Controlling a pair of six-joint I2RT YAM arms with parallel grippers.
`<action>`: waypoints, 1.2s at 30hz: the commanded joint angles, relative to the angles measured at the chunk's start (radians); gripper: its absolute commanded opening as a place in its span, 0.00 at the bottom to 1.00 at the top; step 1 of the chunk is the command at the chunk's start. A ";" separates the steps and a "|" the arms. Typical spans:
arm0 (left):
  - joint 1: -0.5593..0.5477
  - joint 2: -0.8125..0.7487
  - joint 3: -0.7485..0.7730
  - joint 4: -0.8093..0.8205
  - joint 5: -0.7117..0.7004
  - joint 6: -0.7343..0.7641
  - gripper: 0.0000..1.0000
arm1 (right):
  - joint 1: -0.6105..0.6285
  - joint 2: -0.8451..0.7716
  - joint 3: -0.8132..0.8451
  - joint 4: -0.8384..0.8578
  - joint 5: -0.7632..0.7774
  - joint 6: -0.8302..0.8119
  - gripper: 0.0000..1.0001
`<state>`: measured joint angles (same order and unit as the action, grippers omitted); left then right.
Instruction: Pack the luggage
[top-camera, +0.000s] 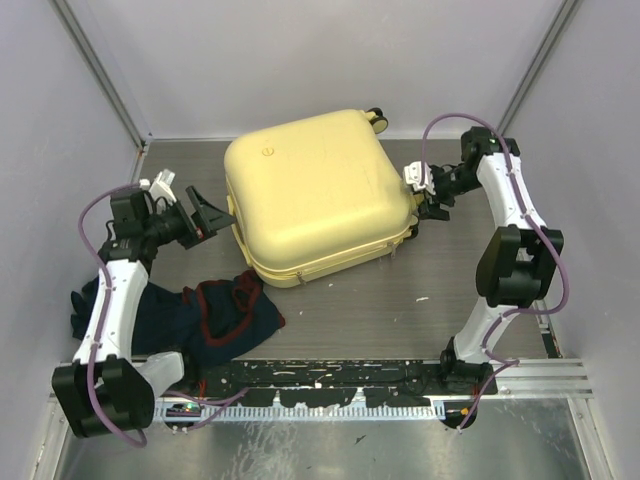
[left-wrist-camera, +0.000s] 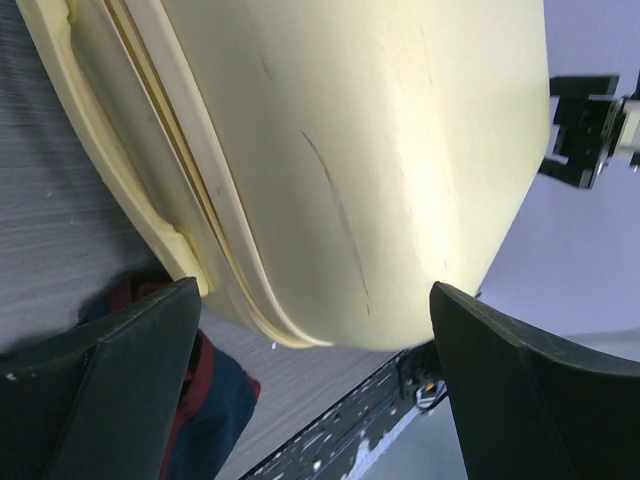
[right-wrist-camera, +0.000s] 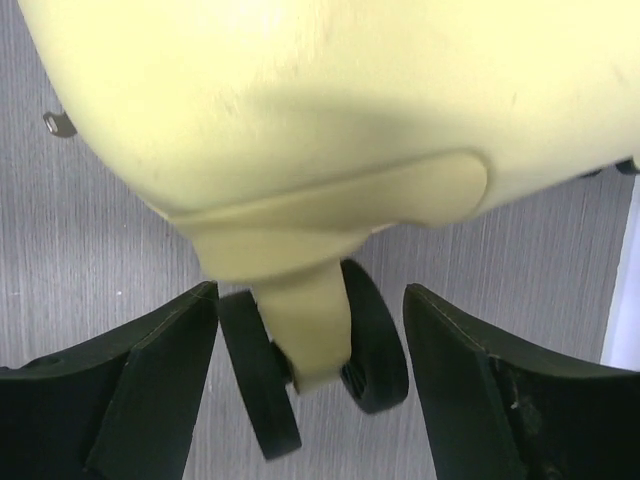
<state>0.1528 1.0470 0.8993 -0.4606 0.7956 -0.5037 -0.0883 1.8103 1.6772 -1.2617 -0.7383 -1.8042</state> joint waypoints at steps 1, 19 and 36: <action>0.007 0.059 -0.033 0.276 0.026 -0.170 0.98 | 0.043 -0.015 0.006 0.028 -0.033 -0.033 0.75; 0.057 0.024 -0.095 0.274 -0.082 -0.158 0.98 | 0.135 -0.215 0.002 0.263 -0.139 0.052 0.01; 0.094 0.025 -0.136 0.205 -0.249 -0.156 0.94 | 0.125 -0.115 -0.217 0.660 -0.031 0.172 0.29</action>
<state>0.2291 1.0775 0.7616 -0.2592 0.5972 -0.6662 0.0319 1.6386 1.4380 -0.8986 -0.7105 -1.7149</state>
